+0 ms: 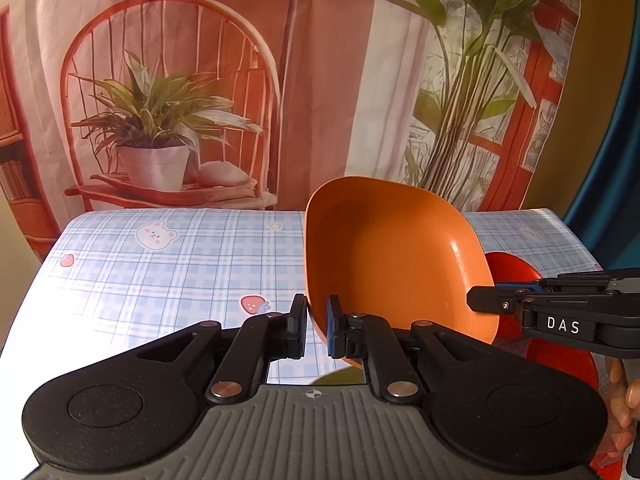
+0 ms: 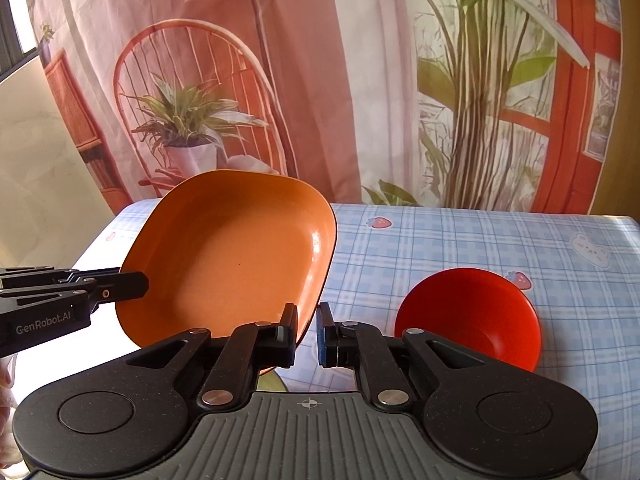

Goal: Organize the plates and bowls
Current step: 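Carry the orange plate with the left gripper over the green plate stack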

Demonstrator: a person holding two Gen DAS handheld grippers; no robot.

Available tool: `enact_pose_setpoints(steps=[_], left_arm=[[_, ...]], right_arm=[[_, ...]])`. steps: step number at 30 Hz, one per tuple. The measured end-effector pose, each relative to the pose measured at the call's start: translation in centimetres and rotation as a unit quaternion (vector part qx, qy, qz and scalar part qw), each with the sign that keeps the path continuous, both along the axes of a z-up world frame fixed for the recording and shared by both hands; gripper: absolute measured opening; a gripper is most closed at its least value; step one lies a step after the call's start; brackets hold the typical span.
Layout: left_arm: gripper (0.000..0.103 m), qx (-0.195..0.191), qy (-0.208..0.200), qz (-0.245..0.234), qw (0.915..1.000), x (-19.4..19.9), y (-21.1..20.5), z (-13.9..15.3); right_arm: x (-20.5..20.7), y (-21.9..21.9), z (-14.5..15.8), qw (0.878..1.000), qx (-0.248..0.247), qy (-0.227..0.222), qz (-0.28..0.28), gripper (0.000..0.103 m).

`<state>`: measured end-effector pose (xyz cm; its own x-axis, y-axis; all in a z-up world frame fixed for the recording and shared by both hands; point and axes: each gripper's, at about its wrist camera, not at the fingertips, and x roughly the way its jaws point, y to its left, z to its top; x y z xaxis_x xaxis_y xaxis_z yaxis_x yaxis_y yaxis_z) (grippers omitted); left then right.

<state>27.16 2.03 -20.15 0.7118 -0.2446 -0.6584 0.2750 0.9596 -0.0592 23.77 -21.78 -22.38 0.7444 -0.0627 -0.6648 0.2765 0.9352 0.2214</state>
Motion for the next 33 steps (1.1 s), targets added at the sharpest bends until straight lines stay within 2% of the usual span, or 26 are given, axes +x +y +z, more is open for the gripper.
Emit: enact_pose_setpoints(steps=[15,33], left_arm=[[0.012,-0.005,-0.010,0.038,0.9992,-6.4,0.1,0.8],[0.013,-0.015,0.008,0.039,0.9991,-8.8,0.0,-0.2]], right_arm=[[-4.6,2.5,0.7,0.999,-0.009,-0.010,0.035,0.008],[-6.3,3.4,0.5,0.999,-0.013,0.002,0.047,0.008]])
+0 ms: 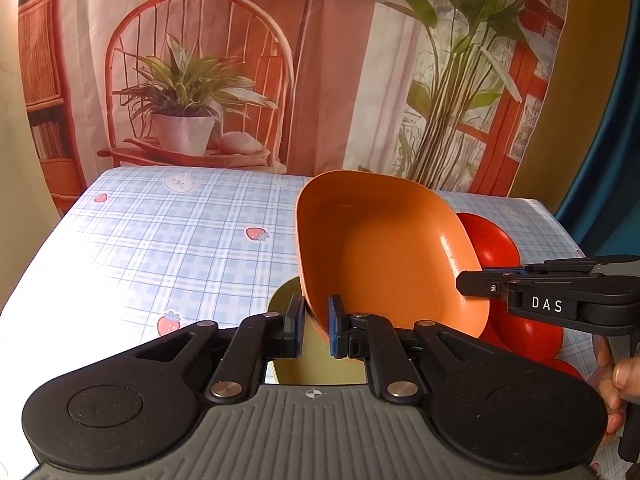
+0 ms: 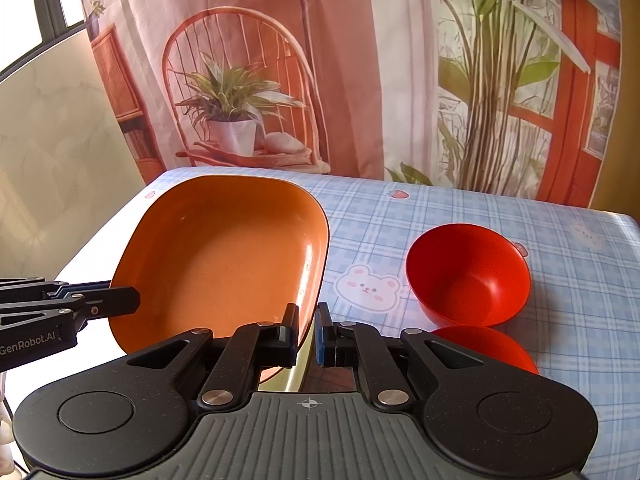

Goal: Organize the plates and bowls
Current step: 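Carry the orange plate with the left gripper over the green plate stack, then lower the orange plate onto the green plates and open the left gripper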

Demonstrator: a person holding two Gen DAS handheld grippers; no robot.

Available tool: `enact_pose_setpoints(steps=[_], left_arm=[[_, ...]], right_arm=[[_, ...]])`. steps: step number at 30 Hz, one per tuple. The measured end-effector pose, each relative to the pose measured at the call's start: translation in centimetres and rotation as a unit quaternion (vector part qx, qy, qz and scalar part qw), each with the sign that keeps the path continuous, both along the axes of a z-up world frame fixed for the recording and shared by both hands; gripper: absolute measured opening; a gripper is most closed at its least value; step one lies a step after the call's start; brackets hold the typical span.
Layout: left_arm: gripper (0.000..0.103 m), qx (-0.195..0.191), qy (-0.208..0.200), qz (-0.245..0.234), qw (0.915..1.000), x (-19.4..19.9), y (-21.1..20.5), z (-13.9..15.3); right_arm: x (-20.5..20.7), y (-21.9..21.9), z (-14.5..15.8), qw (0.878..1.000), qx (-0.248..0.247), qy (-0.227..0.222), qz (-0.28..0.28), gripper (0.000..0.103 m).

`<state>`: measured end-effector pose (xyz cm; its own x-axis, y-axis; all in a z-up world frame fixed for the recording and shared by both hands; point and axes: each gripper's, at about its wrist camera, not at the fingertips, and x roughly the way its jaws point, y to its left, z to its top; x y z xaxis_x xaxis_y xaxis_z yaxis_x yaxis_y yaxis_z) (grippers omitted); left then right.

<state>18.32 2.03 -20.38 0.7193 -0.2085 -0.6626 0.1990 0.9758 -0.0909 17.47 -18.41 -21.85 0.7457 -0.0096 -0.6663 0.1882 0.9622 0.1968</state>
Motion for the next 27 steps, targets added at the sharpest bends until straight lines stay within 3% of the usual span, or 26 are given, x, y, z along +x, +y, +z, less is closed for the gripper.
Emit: enact_pose_setpoints(steps=[27], left_arm=[[0.014,-0.005,0.060,0.011,0.9981,-0.4,1.4,-4.4]], right_arm=[[1.2,1.3,-3.3,0.999,0.000,0.047,0.016,0.008]])
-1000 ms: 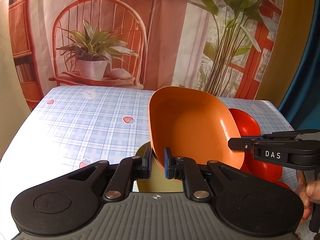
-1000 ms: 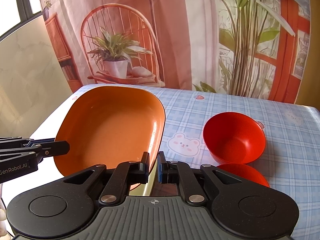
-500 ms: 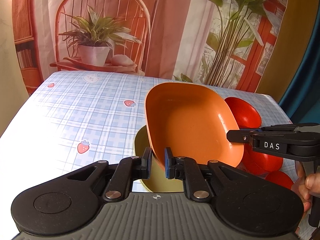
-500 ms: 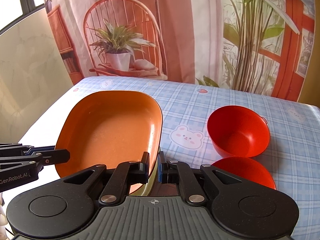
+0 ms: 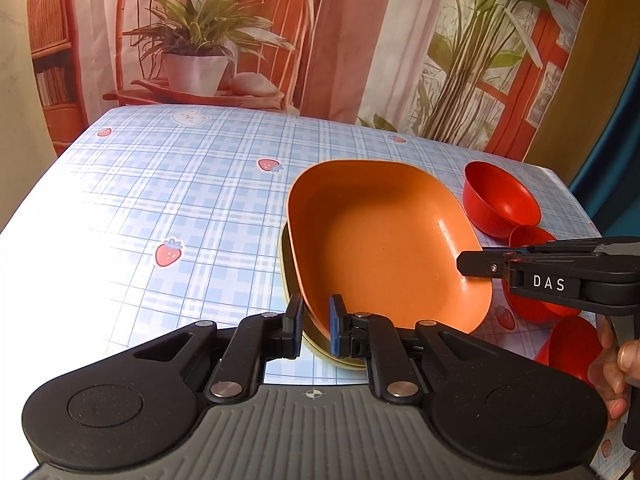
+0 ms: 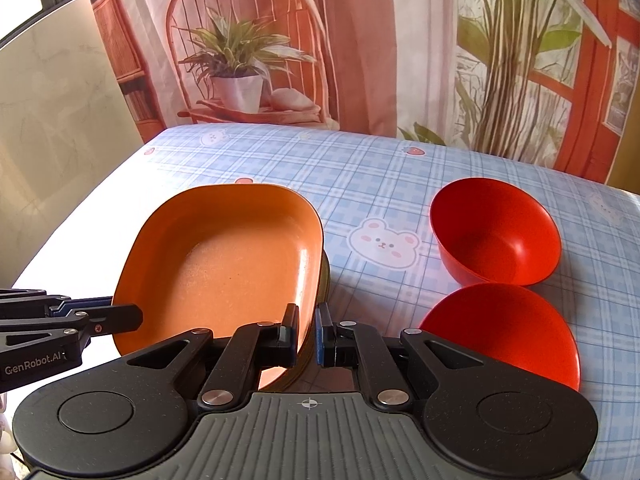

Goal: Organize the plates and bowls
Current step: 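Lower the orange plate onto the green plates and open the left gripper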

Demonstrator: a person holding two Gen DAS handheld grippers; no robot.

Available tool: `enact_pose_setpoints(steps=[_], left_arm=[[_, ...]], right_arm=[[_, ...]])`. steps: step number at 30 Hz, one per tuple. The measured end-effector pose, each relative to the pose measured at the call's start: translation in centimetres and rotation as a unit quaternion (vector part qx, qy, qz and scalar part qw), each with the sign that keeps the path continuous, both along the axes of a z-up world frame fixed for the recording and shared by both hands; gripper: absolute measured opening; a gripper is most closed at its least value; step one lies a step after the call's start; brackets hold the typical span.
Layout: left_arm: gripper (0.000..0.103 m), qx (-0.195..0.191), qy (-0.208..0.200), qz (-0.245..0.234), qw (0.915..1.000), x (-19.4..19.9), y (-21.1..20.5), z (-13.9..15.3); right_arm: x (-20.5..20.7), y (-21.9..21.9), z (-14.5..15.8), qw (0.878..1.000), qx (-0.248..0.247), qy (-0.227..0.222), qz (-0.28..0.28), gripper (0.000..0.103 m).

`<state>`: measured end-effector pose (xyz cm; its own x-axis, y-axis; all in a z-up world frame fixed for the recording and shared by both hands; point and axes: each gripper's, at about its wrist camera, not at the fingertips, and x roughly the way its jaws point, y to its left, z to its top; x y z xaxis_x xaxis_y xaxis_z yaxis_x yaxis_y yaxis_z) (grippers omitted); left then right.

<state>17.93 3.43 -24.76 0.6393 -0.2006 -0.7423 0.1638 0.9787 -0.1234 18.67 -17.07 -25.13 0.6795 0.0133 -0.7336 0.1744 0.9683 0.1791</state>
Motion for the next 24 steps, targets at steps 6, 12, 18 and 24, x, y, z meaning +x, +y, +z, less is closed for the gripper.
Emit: enact_pose_setpoints(steps=[6,12,18,24], left_arm=[[0.014,0.010,0.003,-0.001,0.9999,0.34,-0.20,-0.51],[0.014,0.013,0.000,-0.003,0.9999,0.29,-0.21,-0.57],[0.014,0.014,0.001,-0.004,0.9999,0.20,-0.18,-0.61],[0.017,0.014,-0.003,-0.003,0.9999,0.16,-0.12,-0.57]], right_arm=[[0.46,0.07,-0.57,1.000,-0.003,0.007,-0.002,0.008],[0.49,0.12,-0.73,1.000,-0.005,0.008,-0.003,0.008],[0.40,0.37,-0.67,1.000,-0.012,0.011,-0.001,0.008],[0.36,0.37,-0.79,1.000,-0.015,0.016,-0.001,0.008]])
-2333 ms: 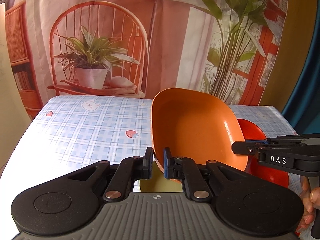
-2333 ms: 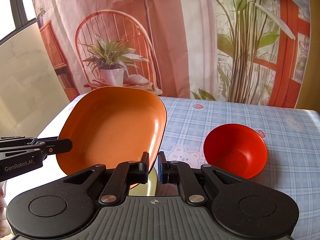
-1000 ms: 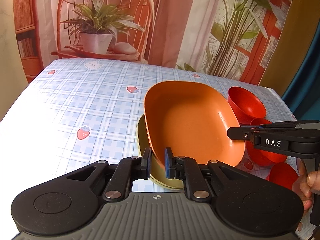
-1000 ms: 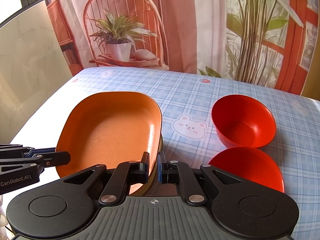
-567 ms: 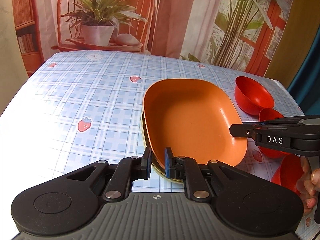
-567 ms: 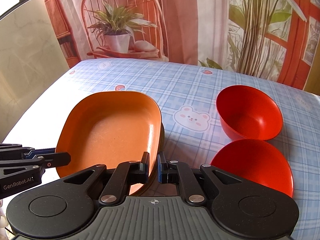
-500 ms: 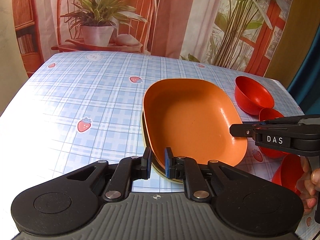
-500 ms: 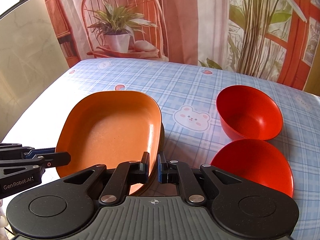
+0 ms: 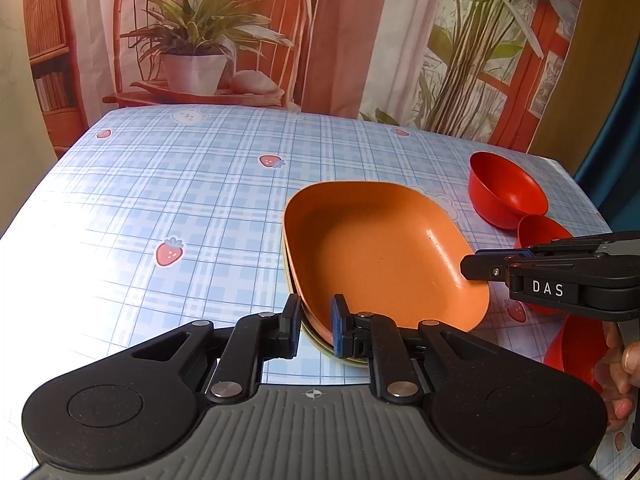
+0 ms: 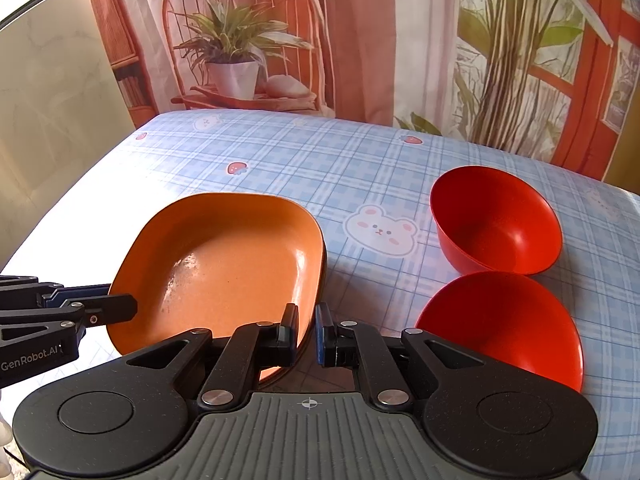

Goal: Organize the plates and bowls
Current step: 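Lower the orange plate onto the green plates and open the left gripper, then move the left gripper to a red bowl rim and close on it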

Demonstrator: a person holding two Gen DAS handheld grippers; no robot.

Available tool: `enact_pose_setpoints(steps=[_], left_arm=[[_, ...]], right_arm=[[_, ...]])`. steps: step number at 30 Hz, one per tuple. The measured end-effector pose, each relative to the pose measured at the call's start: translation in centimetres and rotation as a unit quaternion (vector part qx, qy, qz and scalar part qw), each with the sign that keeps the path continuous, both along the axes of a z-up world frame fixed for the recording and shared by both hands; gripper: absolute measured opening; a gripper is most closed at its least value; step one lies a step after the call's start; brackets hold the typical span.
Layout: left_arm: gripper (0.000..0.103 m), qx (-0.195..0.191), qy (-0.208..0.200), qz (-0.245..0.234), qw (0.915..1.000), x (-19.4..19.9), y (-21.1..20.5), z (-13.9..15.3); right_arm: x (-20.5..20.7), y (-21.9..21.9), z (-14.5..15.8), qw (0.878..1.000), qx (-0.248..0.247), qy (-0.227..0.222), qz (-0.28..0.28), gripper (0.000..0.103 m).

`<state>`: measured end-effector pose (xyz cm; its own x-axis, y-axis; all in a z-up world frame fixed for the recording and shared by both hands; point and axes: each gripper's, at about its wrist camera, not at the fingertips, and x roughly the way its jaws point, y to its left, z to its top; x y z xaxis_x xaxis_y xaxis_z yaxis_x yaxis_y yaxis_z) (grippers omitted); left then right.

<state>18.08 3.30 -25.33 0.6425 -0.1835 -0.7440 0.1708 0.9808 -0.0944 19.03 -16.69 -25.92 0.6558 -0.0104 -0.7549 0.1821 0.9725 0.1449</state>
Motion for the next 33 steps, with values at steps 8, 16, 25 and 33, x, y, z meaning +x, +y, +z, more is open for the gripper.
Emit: enact_pose_setpoints(steps=[8,16,25,33], left_arm=[[0.025,-0.002,-0.013,0.006,0.9999,-0.3,-0.1,0.9],[0.030,-0.005,-0.041,0.001,0.9992,-1.3,-1.0,2.7],[0.030,-0.008,-0.058,-0.022,0.9980,-2.6,-3.0,4.0],[0.030,-0.010,-0.064,-0.048,0.9967,-3.8,-4.9,4.5]], right_arm=[[-0.5,0.3,0.8,1.000,-0.002,-0.011,0.005,0.011],[-1.9,0.6,2.3,0.999,-0.018,-0.026,0.018,0.011],[-4.8,-0.3,3.7,0.998,-0.043,-0.043,0.016,0.011],[-8.2,-2.5,4.5,0.997,-0.045,-0.060,-0.002,0.011]])
